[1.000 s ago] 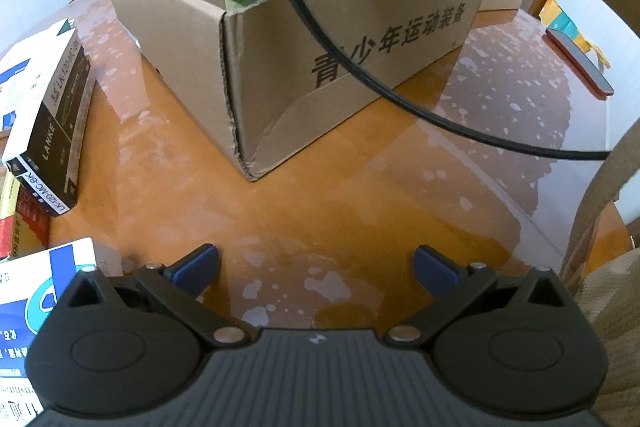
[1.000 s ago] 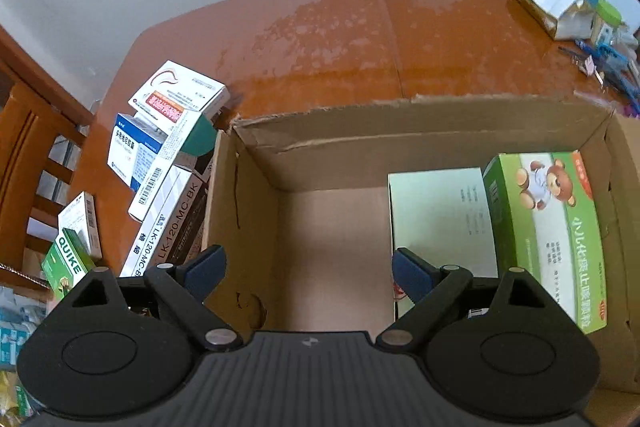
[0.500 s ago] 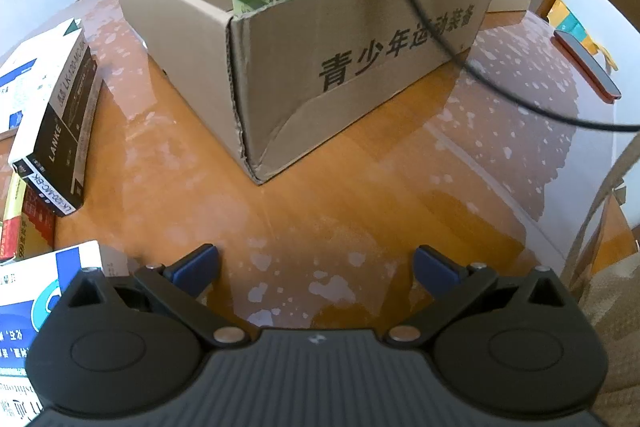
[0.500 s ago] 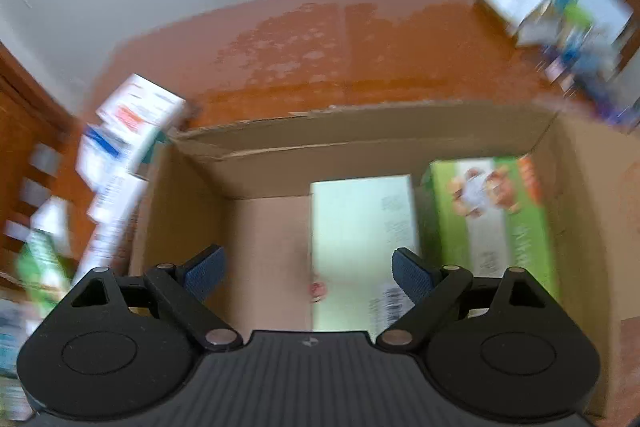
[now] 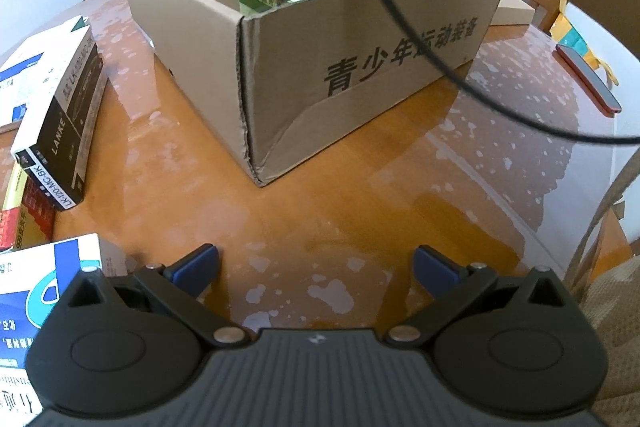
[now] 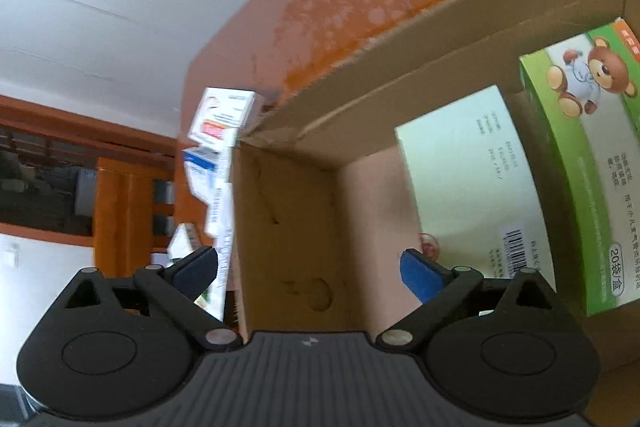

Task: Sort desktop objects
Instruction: 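Open the right gripper and release the pale green box in the cardboard box, then raise the open right gripper and move it over the Shenshitong box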

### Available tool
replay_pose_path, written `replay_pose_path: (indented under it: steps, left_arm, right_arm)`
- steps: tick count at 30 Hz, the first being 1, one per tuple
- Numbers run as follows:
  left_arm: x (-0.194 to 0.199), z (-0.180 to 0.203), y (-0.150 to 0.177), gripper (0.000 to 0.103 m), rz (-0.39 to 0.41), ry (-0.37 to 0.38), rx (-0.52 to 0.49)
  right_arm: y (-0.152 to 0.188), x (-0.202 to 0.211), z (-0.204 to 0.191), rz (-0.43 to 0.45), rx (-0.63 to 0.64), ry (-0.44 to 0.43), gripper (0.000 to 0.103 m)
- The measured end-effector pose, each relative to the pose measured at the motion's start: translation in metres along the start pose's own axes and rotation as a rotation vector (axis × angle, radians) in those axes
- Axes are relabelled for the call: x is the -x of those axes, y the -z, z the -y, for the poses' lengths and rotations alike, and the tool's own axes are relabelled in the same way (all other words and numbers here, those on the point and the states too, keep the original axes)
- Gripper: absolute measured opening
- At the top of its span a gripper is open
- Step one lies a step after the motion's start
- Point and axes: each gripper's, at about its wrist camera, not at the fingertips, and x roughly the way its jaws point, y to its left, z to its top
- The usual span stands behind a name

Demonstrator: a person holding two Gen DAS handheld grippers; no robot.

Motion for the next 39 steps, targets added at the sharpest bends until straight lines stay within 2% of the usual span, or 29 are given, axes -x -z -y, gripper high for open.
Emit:
replay_pose_path:
  steps: [3, 8, 11, 16, 21, 24, 27, 32, 39]
  left_arm:
    - [0.0, 0.0, -0.001, 0.103, -0.001, 0.004, -0.001]
    - [-0.001, 0.001, -0.002, 0.103, -0.013, 0.005, -0.015]
    - [-0.001, 0.0, -0.003, 0.103, -0.02, 0.002, -0.025]
    - [0.0, 0.001, -0.005, 0.103, -0.022, -0.003, -0.035]
    - [0.003, 0.002, -0.005, 0.103, -0.002, -0.011, -0.035]
    - [0.004, 0.002, -0.005, 0.103, 0.009, -0.009, -0.029]
    - [0.003, 0.002, -0.004, 0.103, 0.015, -0.008, -0.027]
    - [0.006, 0.002, -0.005, 0.103, 0.019, -0.021, -0.024]
    - [0.009, 0.001, -0.003, 0.103, 0.013, -0.041, -0.008]
  right_arm:
    - [0.001, -0.007, -0.003, 0.007, 0.006, 0.042, 0.1]
    - [0.001, -0.017, -0.018, 0.041, 0.082, 0.198, 0.1]
    - [0.0, -0.019, -0.018, 0.054, 0.102, 0.241, 0.1]
    - [0.002, -0.001, -0.016, 0.065, 0.094, 0.178, 0.1]
    - [0.011, 0.061, -0.002, 0.107, 0.062, 0.028, 0.103]
    - [0.017, 0.089, 0.019, 0.089, 0.004, -0.027, 0.103]
    - [0.023, 0.086, 0.033, 0.037, -0.031, -0.01, 0.103]
    - [0.026, 0.048, 0.041, -0.051, -0.056, 0.077, 0.103]
    - [0.016, 0.035, 0.041, -0.008, -0.03, 0.105, 0.103]
